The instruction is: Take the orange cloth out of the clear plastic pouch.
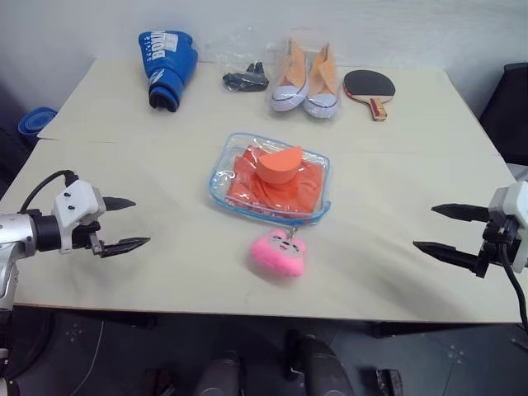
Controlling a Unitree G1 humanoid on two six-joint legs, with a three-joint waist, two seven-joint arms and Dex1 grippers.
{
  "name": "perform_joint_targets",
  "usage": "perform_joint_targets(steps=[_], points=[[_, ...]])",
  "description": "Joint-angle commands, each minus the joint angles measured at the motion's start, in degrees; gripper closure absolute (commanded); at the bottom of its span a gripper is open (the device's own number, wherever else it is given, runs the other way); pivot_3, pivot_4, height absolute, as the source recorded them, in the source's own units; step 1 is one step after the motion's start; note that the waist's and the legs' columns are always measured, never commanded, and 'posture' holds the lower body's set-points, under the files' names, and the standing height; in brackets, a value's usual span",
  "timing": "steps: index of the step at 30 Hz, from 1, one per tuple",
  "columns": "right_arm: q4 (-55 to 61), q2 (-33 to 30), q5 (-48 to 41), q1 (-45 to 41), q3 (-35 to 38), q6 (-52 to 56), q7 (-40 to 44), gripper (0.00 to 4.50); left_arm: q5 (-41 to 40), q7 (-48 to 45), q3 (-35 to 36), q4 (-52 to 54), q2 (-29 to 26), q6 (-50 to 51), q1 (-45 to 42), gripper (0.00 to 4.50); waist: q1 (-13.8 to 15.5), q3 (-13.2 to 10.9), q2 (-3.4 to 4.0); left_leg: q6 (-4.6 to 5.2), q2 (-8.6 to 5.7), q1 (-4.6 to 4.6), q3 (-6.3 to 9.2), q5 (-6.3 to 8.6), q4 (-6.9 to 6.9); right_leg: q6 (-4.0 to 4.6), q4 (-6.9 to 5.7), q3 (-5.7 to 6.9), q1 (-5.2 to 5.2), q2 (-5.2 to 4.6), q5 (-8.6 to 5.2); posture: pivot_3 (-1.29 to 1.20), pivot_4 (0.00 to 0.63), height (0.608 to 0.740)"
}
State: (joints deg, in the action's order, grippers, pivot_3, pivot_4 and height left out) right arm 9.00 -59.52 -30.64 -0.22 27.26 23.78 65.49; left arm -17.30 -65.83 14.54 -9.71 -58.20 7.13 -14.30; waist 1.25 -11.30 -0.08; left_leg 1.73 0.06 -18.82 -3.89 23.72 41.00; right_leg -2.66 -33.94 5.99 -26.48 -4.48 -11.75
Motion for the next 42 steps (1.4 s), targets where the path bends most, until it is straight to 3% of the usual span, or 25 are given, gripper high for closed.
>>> perform_joint_targets(steps=[1,32,38,42], points=[[0.59,0.41,0.15,-0.92,0.09,-1.22,-0.23,0.0,0.15,0.15,0.7,0.5,-0.34,-1.06,-0.03,0.05,-0.01,0.0,0.0,0.0,0.0,0.0,0.0,0.0,0.0,0.0,0.0,0.0,0.0,0.0,0.0,0.0,0.15,0.74],[5.25,1.03,-3.25,-0.2,1.29,4.82,-2.71,0.0,-2.11,-0.07,-1.02,1.13,3.35,3.21,-4.64,0.05,0.12,0.0,0.0,-0.01,-0.03,-0.01,-0.02,-0.02,0.07,0.0,-0.06,0.0,0.01,0.02,0.0,0.0,0.15,0.74],[12.58,4.41,-5.96,-1.39,-0.58,7.99,-8.51,0.0,-4.92,0.76,-7.28,4.14,10.72,11.01,-14.45,0.05,0.44,0.0,-0.01,-0.01,-0.06,-0.06,0.02,-0.04,0.18,-0.03,-0.1,0.04,0.03,0.02,0.01,0.0,0.15,0.74],[20.76,8.35,-9.76,-2.45,-3.04,12.68,-15.02,0.0,-1.2,1.06,-13.81,-1.71,17.79,9.61,-25.31,0.05,0.53,0.02,-0.03,0.0,-0.18,-0.19,0.06,-0.12,0.3,-0.14,-0.14,0.02,0.02,0.02,0.09,0.0,0.15,0.74]])
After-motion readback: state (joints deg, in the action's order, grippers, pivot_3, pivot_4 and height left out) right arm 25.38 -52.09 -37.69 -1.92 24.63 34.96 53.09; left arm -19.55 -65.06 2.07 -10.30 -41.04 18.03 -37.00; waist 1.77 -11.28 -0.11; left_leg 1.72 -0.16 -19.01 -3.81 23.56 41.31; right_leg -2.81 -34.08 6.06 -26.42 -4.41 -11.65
